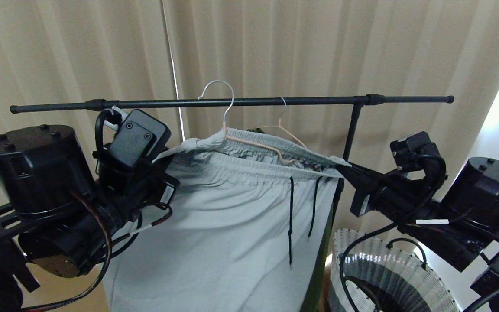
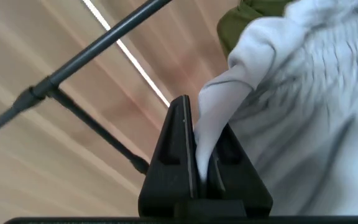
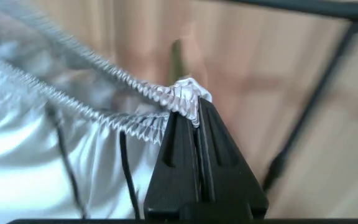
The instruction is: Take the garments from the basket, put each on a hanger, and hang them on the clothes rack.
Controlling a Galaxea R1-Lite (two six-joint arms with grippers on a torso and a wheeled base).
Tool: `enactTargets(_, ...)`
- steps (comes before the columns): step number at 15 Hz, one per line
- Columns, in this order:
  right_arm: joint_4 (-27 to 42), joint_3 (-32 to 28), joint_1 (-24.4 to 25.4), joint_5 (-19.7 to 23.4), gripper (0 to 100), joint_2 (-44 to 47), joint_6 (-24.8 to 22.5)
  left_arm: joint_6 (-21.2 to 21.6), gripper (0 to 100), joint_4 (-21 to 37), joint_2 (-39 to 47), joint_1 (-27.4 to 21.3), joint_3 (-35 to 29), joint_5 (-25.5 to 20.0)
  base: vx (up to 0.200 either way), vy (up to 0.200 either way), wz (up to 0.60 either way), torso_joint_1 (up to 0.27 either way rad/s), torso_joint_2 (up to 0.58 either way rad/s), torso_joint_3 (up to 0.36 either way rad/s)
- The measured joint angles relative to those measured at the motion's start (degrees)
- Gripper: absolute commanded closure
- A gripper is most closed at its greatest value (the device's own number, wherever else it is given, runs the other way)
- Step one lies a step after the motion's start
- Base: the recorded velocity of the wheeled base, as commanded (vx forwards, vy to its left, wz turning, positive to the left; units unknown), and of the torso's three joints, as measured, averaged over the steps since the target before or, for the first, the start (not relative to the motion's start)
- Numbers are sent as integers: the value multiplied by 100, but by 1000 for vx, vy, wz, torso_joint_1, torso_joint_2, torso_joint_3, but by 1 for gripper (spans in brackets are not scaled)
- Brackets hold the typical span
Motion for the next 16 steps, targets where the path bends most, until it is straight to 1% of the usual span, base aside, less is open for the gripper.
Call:
enactTargets(2, -255, 212, 333, 20, 100, -20, -94, -251, 100, -2, 128, -7, -99, 93, 0, 0, 0, 0, 0, 0)
enactTargets(4, -427, 354, 555, 176, 100, 20, -116, -407, 100, -2, 222, -11, -179, 230, 0, 0, 0, 0, 0, 0)
enactTargets(6, -424, 441, 640, 208, 100, 57, -118, -517, 100, -2, 268, -38, -236, 229, 0, 0, 0, 0, 0, 0)
enactTargets(8, -400, 483, 672, 230, 100, 79, -118, -534, 100, -2, 279, -49, -252, 206, 0, 0, 0, 0, 0, 0)
enactTargets(11, -416, 595, 752, 458, 100, 83, -110, -553, 100, -26, 282, -88, -256, 187, 0, 0, 0, 0, 0, 0)
enactTargets(12, -422, 642, 772, 467, 0, 83, -112, -553, 100, -26, 282, -129, -261, 189, 0, 0, 0, 0, 0, 0)
enactTargets(16, -440, 767, 769, 425, 0, 63, -118, -558, 100, -33, 282, -173, -355, 194, 0, 0, 0, 0, 0, 0)
